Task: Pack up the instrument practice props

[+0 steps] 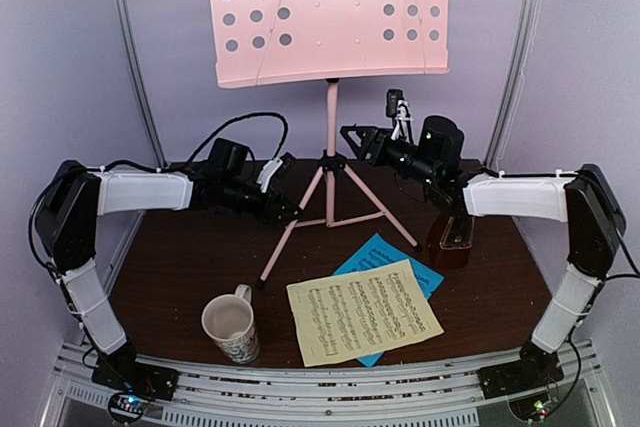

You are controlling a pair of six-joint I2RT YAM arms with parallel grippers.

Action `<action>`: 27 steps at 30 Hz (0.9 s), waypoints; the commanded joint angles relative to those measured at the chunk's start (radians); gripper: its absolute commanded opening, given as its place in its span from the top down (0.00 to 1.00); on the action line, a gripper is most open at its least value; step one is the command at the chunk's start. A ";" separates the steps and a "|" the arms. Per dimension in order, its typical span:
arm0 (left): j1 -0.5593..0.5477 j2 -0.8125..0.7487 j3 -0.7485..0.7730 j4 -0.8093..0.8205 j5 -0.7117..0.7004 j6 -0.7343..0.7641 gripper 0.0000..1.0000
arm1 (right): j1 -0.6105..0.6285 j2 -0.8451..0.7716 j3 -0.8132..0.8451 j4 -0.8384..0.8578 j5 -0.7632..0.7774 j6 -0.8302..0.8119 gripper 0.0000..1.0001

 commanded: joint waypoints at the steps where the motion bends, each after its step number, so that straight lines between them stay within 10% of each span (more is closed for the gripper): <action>1: 0.008 0.003 0.045 0.042 0.037 0.022 0.59 | -0.008 0.072 0.122 0.147 -0.198 0.101 0.37; 17: 0.008 0.101 0.108 0.042 0.092 0.041 0.95 | -0.027 0.238 0.409 0.192 -0.370 0.094 0.55; 27: 0.009 0.046 0.057 0.134 0.048 0.003 1.00 | -0.025 0.230 0.403 0.245 -0.435 0.116 1.00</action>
